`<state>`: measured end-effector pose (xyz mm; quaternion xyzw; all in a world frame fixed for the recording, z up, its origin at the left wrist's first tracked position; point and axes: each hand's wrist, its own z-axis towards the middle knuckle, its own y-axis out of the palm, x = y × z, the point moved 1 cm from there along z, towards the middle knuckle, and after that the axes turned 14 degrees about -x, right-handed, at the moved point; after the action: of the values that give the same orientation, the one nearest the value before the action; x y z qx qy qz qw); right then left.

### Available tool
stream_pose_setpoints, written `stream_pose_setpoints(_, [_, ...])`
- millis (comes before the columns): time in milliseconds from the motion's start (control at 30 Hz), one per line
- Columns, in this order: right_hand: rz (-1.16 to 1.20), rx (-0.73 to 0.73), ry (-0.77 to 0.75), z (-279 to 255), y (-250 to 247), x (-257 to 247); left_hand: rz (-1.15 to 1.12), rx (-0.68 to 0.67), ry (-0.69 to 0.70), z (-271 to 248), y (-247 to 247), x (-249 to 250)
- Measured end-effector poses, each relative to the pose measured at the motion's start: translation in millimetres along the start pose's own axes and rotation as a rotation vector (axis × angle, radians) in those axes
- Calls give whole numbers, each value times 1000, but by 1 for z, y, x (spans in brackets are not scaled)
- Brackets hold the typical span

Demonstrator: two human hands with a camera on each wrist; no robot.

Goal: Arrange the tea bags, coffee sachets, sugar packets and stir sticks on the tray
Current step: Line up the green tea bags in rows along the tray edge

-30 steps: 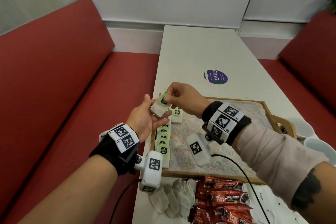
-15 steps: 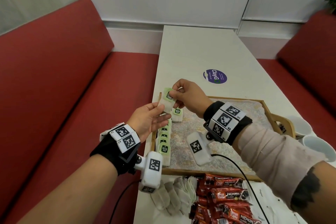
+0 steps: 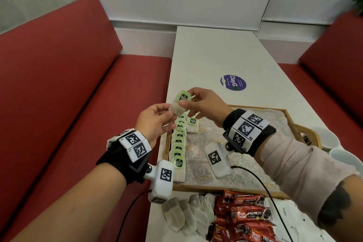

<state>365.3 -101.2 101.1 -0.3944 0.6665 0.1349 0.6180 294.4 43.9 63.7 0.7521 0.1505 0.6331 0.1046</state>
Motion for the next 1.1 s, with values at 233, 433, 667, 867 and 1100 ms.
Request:
stream_pose_setpoints(233, [-88, -23, 15, 2, 2, -3, 103, -43, -17, 1, -1, -1])
stream_pose_setpoints(433, [-61, 1, 54, 5, 7, 2, 28, -1, 13, 0, -1, 1])
stream_pose_setpoints(667, [-46, 12, 6, 6, 13, 2, -2, 55, -21, 2, 0, 4])
stream_pose_setpoints(867, [-54, 34, -39, 3, 15, -2, 29, 36, -92, 1, 4, 2])
stream_pose_setpoints(1100, [-74, -38, 30, 4, 9, 1, 108, -82, -129, -1, 3, 4])
